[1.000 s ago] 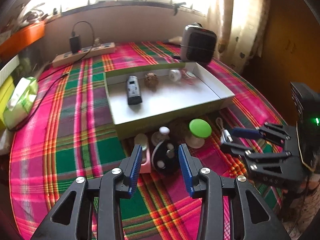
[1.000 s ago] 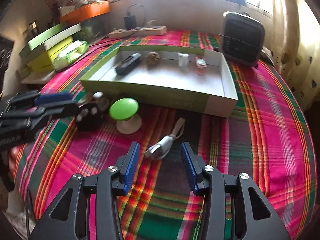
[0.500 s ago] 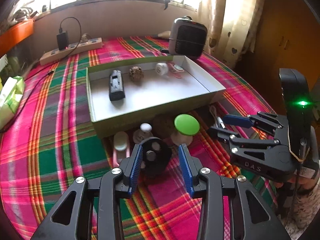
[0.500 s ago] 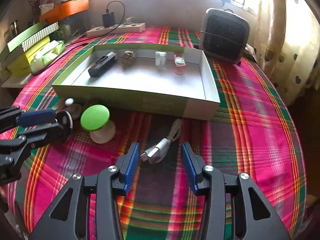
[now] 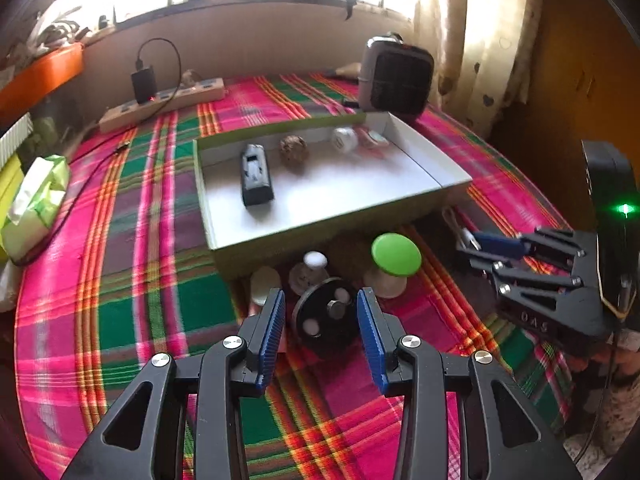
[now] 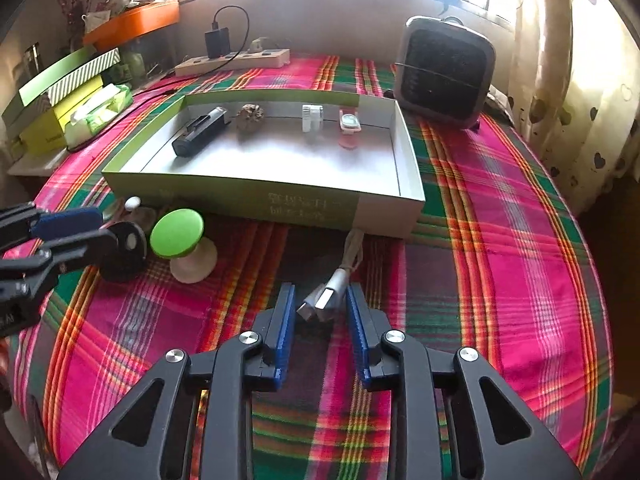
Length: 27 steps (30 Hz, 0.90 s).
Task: Organize objects
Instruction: 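Grasp the white USB cable with the right tool while the left grasps the black knobbed disc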
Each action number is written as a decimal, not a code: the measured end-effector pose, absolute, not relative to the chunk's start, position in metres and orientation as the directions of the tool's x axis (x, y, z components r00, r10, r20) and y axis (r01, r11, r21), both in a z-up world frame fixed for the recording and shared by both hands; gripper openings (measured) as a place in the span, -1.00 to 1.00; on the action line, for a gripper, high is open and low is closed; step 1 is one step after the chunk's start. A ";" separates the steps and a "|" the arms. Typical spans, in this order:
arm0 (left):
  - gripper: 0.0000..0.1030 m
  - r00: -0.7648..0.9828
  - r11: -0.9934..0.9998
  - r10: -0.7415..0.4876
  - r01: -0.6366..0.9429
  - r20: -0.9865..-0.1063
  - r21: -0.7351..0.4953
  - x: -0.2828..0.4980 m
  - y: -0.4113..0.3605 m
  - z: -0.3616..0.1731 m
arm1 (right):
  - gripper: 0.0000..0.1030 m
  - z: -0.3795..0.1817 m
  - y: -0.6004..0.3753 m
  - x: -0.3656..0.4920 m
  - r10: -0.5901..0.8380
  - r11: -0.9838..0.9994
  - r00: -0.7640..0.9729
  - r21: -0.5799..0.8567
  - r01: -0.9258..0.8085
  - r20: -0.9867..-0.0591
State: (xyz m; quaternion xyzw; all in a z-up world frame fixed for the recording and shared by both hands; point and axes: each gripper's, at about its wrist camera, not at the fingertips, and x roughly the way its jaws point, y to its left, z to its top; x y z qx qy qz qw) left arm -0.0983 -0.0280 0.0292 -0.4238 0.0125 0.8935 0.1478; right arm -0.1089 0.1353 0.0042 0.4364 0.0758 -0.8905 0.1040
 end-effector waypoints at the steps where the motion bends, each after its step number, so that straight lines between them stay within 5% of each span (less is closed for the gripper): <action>1: -0.30 -0.599 -0.955 0.253 -0.282 -0.760 -0.096 -0.098 -0.026 0.029 | -0.47 0.004 0.136 -0.110 -0.119 -0.967 -0.598 -0.045 0.252 -0.793; 15: -0.30 -0.571 -0.963 0.202 -0.263 -0.796 -0.056 -0.096 -0.004 0.020 | -0.38 0.001 0.143 -0.119 -0.163 -0.958 -0.598 -0.019 0.287 -0.785; 27: -0.30 -0.560 -0.963 0.254 -0.225 -0.788 -0.150 -0.098 0.004 0.017 | -0.39 0.001 0.165 -0.115 -0.166 -0.951 -0.598 -0.033 0.307 -0.784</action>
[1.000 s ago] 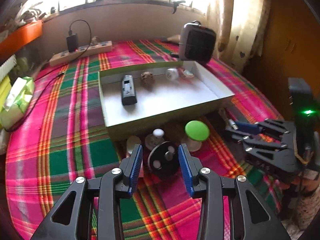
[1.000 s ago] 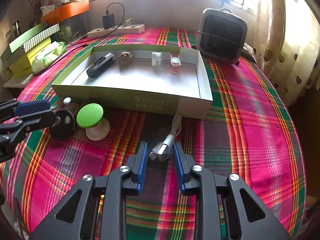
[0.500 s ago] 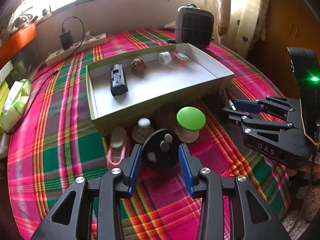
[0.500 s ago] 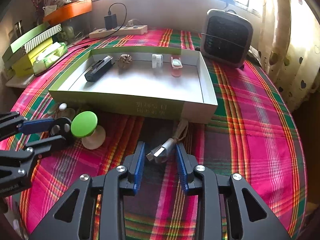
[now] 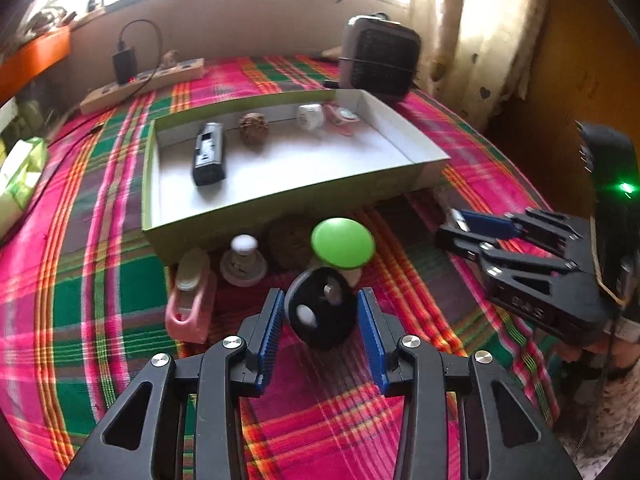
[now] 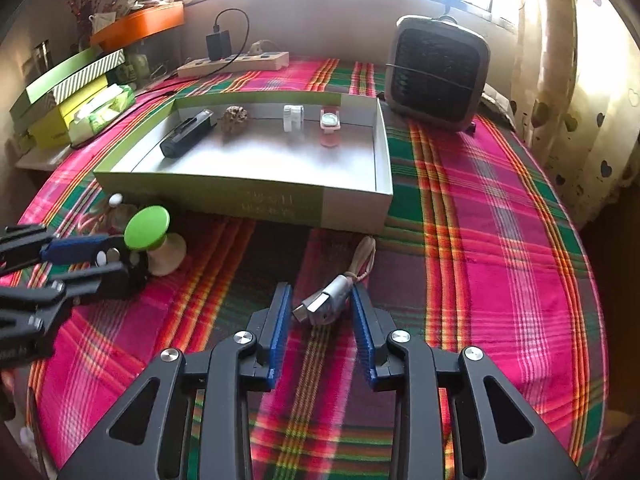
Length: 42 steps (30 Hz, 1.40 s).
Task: Organize objects
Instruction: 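Grasp the white USB cable with the right tool while the left grasps the black knobbed disc, then carry the held cable and black disc over the tray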
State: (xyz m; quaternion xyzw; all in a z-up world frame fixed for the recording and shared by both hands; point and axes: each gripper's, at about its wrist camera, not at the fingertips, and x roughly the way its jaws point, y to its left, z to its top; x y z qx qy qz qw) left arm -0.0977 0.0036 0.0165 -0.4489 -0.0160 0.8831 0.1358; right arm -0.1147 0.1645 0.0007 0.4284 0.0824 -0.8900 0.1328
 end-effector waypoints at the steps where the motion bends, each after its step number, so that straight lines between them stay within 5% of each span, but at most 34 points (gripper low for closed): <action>1: -0.30 -0.558 -0.965 0.249 -0.208 -0.792 -0.157 -0.099 0.002 0.015 | -0.39 0.001 0.165 -0.115 -0.167 -0.951 -0.596 -0.032 0.308 -0.785; 9: -0.30 -0.553 -0.963 0.264 -0.190 -0.790 -0.188 -0.099 0.000 0.010 | -0.36 0.001 0.173 -0.115 -0.207 -0.949 -0.584 0.017 0.314 -0.785; 12: -0.31 -0.556 -0.964 0.264 -0.180 -0.788 -0.196 -0.099 -0.002 0.010 | -0.17 0.000 0.178 -0.118 -0.222 -0.956 -0.585 0.057 0.288 -0.780; 22: -0.46 -0.572 -0.965 0.261 -0.153 -0.778 -0.211 -0.100 -0.006 0.009 | -0.16 0.000 0.182 -0.126 -0.175 -0.974 -0.601 0.048 0.222 -0.779; 30: -0.49 -0.575 -0.965 0.262 -0.145 -0.775 -0.219 -0.100 -0.007 0.009 | -0.69 0.001 0.184 -0.127 -0.152 -0.978 -0.609 0.030 0.206 -0.778; 42: -0.52 -0.585 -0.964 0.265 -0.141 -0.767 -0.226 -0.100 -0.010 0.011 | -0.70 0.001 0.183 -0.126 -0.149 -0.978 -0.610 0.023 0.209 -0.779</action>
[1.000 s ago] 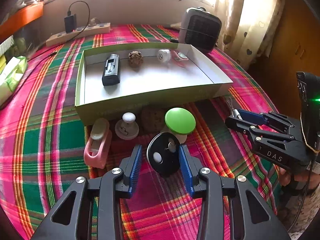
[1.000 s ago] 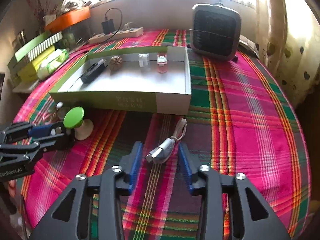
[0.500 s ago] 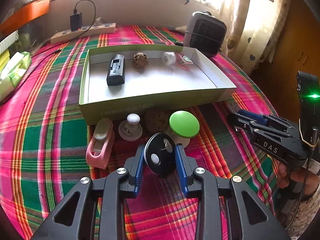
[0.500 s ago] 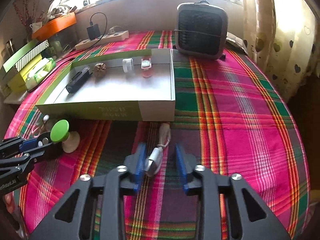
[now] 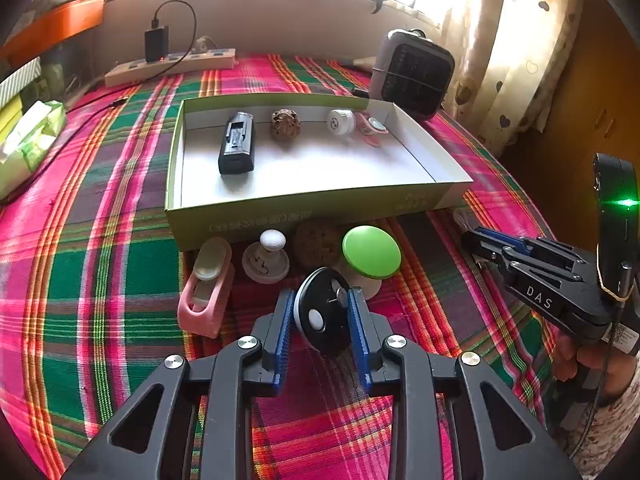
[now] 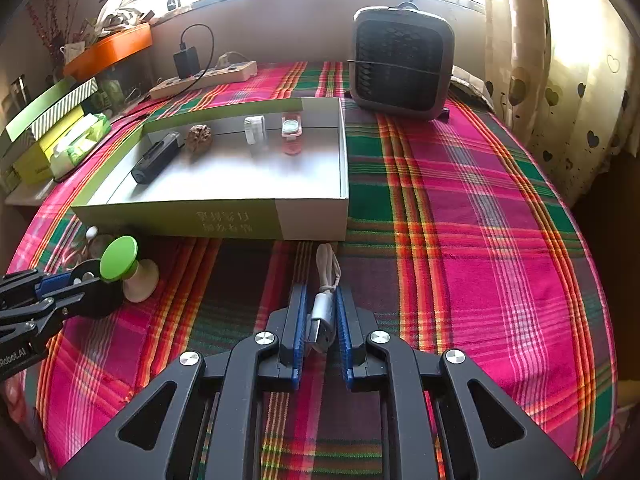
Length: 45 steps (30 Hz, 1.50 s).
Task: Organize objects
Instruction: 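Carry the held cable and black disc over the tray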
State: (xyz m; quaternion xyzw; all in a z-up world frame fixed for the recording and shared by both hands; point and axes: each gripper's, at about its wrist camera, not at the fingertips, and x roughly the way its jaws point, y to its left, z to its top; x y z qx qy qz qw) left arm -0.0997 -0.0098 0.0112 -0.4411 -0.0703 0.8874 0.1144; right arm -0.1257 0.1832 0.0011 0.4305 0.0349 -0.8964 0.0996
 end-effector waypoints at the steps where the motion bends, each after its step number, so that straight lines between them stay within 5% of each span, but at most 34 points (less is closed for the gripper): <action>1: -0.52 -0.587 -0.964 0.264 -0.140 -0.765 -0.226 -0.100 -0.010 0.012 | -0.70 0.001 0.182 -0.125 -0.148 -0.978 -0.610 0.023 0.209 -0.779; 45: -0.52 -0.668 -0.971 0.235 -0.125 -0.706 -0.206 -0.095 -0.025 0.046 | -0.76 0.034 0.173 -0.114 -0.251 -0.952 -0.654 0.061 0.299 -0.714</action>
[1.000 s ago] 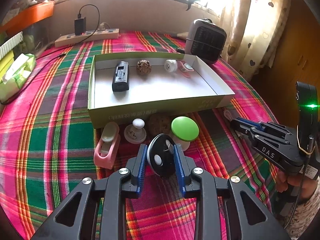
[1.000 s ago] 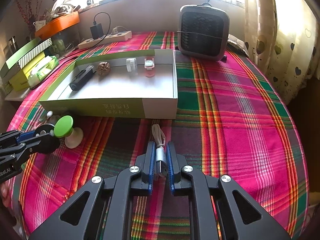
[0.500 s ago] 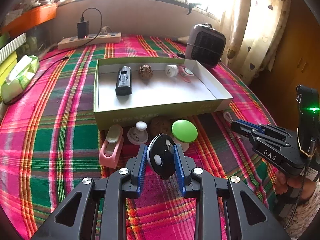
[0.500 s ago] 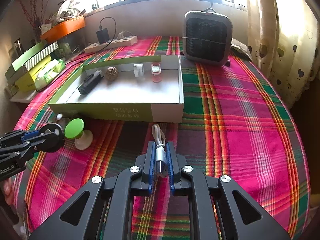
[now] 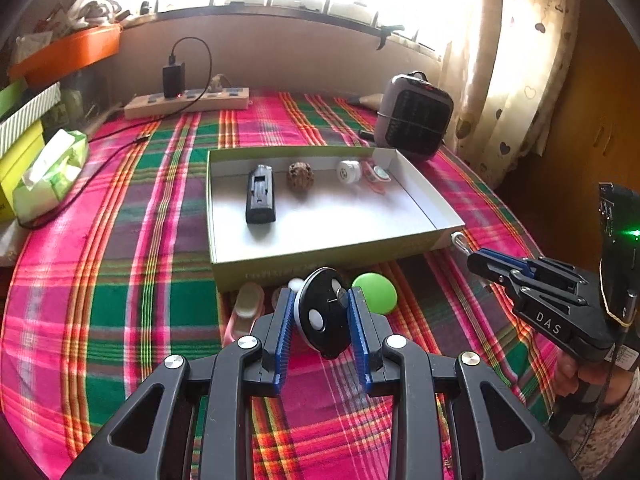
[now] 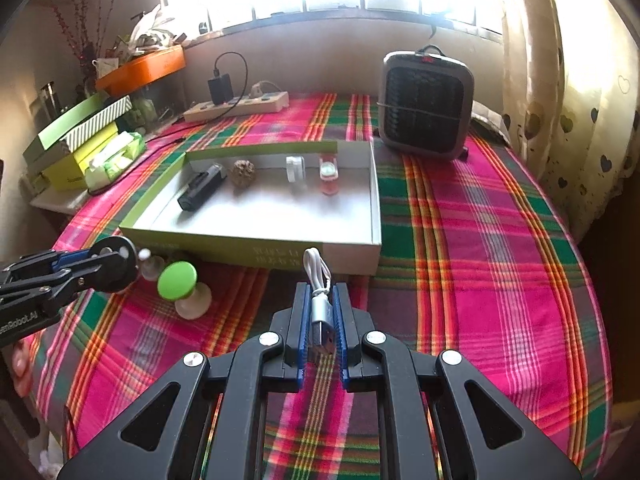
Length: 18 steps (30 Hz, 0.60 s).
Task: Organize objects
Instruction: 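Carry the held cable and black disc over the tray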
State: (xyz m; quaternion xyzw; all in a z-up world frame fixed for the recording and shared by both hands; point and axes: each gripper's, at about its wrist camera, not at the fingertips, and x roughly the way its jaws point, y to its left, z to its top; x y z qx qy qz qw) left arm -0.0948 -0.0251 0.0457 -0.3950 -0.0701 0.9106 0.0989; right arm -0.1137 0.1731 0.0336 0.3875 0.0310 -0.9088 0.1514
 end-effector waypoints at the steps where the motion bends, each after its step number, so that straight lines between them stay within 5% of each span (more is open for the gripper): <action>1: -0.52 -0.673 -0.972 0.231 -0.123 -0.703 -0.203 -0.096 -0.026 0.047 | -0.76 0.035 0.172 -0.114 -0.253 -0.951 -0.655 0.059 0.302 -0.712; 18: -0.52 -0.679 -0.970 0.242 -0.142 -0.693 -0.199 -0.140 -0.026 0.056 | -0.76 0.044 0.146 -0.157 -0.302 -0.926 -0.637 0.061 0.372 -0.709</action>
